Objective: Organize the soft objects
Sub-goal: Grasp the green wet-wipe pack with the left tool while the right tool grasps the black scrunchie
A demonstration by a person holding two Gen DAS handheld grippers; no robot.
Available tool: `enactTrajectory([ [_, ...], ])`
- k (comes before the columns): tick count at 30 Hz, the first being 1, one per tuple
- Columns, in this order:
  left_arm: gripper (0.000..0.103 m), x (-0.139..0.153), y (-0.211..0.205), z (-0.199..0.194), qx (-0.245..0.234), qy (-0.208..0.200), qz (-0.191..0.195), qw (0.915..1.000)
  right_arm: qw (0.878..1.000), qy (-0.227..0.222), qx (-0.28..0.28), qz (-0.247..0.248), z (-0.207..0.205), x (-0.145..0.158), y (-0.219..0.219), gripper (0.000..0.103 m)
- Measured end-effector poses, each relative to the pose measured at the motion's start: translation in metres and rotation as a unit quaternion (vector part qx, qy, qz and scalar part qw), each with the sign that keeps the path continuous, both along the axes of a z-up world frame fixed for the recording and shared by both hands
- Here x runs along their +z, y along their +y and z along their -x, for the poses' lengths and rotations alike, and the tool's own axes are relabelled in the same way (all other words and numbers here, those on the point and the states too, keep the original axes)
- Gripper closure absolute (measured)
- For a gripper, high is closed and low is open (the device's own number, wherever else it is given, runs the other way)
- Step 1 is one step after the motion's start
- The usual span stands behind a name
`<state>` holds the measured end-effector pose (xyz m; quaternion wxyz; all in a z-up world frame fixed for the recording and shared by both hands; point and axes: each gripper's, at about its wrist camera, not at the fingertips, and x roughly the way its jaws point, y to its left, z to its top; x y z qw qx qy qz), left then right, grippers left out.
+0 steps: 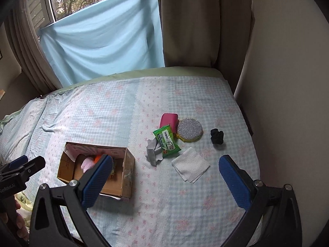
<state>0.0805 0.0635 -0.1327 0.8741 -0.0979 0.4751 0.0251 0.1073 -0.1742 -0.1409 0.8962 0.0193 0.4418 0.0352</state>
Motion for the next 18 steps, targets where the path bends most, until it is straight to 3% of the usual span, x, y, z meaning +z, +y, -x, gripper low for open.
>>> enactTrajectory([
  [10,0.000,-0.020,-0.103,-0.047,-0.021,0.002,0.015,0.9997,0.999,0.010,-0.035,-0.011,-0.053,-0.025,-0.087,0.000],
  [18,0.000,-0.072,-0.144,-0.100,-0.042,0.020,0.034,0.9984,0.996,0.017,-0.083,-0.033,-0.089,-0.064,-0.138,0.000],
])
